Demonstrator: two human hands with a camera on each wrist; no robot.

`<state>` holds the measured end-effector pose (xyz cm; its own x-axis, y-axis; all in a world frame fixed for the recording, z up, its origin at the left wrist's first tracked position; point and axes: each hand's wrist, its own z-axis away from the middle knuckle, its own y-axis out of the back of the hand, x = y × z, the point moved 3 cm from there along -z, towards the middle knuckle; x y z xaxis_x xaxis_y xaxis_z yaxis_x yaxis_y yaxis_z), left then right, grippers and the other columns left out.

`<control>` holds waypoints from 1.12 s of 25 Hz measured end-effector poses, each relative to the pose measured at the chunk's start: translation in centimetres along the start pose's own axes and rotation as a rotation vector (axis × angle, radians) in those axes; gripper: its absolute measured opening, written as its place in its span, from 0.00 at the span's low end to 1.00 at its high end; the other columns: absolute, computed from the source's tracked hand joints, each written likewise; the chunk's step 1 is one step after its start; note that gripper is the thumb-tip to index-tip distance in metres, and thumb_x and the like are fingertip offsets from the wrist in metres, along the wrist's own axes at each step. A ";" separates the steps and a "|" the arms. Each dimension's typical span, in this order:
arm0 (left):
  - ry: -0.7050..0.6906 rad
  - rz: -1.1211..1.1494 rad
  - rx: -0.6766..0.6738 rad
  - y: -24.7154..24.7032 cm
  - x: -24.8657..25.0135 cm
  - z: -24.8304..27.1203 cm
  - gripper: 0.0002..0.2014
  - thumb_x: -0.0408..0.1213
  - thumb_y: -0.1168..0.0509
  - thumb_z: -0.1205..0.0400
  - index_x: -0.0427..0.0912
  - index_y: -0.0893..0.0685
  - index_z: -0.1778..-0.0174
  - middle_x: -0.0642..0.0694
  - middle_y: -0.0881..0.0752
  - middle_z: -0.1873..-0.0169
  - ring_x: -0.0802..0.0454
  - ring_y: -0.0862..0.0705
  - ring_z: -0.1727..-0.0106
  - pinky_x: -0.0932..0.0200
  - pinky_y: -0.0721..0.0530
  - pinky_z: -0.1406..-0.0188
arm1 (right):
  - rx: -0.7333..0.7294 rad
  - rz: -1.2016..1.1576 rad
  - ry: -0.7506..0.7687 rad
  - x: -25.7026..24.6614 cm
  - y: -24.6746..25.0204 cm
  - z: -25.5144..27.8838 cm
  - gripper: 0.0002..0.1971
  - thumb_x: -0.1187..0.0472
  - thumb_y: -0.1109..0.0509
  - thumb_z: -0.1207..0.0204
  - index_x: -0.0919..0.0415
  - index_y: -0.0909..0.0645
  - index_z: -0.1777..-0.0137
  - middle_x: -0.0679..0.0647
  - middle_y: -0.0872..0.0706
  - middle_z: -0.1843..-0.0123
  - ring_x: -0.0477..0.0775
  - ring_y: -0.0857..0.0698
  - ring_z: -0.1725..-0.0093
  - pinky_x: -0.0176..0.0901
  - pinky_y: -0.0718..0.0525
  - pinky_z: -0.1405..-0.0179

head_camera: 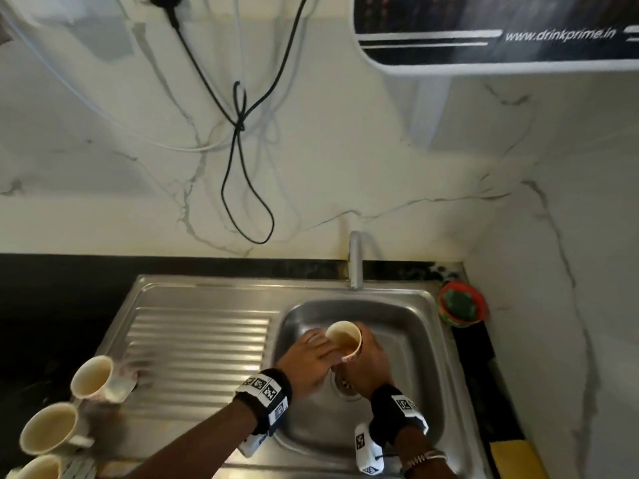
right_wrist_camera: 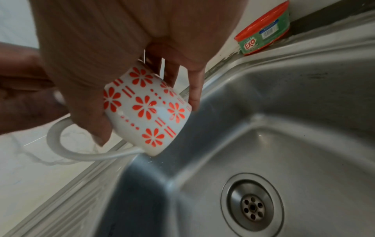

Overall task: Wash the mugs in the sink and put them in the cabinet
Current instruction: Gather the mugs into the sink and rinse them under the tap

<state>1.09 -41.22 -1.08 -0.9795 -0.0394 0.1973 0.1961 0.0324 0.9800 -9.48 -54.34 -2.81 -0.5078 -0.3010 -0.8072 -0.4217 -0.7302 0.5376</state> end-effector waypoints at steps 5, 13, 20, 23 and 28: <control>0.134 -0.091 0.137 2.2 -7.6 -7.5 0.20 0.46 0.37 0.13 0.46 0.18 0.26 0.43 0.13 0.36 0.42 0.16 0.36 0.42 0.23 0.28 | 0.127 -0.101 -0.138 1.6 2.1 -3.8 0.42 0.35 0.12 0.54 0.35 0.25 0.38 0.38 0.11 0.48 0.47 0.11 0.47 0.42 0.16 0.50; -0.005 -0.307 -0.189 2.4 -12.5 -17.3 0.20 0.38 0.27 0.19 0.41 0.14 0.30 0.42 0.12 0.35 0.40 0.14 0.35 0.45 0.18 0.34 | 0.129 -0.112 -0.093 1.0 3.4 -7.1 0.43 0.43 0.06 0.53 0.33 0.26 0.38 0.37 0.12 0.44 0.37 0.12 0.46 0.43 0.11 0.46; 0.052 -0.170 -0.078 2.0 -13.4 -16.4 0.16 0.28 0.21 0.28 0.38 0.09 0.44 0.40 0.08 0.51 0.37 0.09 0.50 0.46 0.11 0.49 | 0.157 -0.101 -0.022 -0.4 2.3 -7.7 0.40 0.42 0.09 0.46 0.30 0.29 0.38 0.35 0.13 0.45 0.38 0.13 0.47 0.44 0.12 0.49; 0.140 -0.091 -0.086 1.9 -13.9 -15.9 0.16 0.27 0.25 0.26 0.42 0.09 0.43 0.43 0.09 0.55 0.37 0.10 0.55 0.48 0.13 0.57 | 0.167 -0.083 0.007 -0.2 2.1 -7.0 0.39 0.41 0.10 0.45 0.36 0.26 0.35 0.37 0.12 0.43 0.41 0.12 0.45 0.51 0.10 0.47; 0.223 -0.055 -0.168 2.2 -14.5 -15.5 0.17 0.32 0.33 0.17 0.49 0.11 0.34 0.47 0.09 0.43 0.39 0.10 0.44 0.46 0.11 0.49 | 0.206 -0.107 0.040 -1.0 2.8 -7.1 0.38 0.44 0.10 0.40 0.36 0.28 0.34 0.36 0.14 0.43 0.37 0.13 0.46 0.41 0.12 0.50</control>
<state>16.43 -56.05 -1.38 -0.9584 -0.2560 0.1262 0.1662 -0.1413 0.9759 -4.84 -60.48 -2.25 -0.4239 -0.2553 -0.8690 -0.6177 -0.6202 0.4835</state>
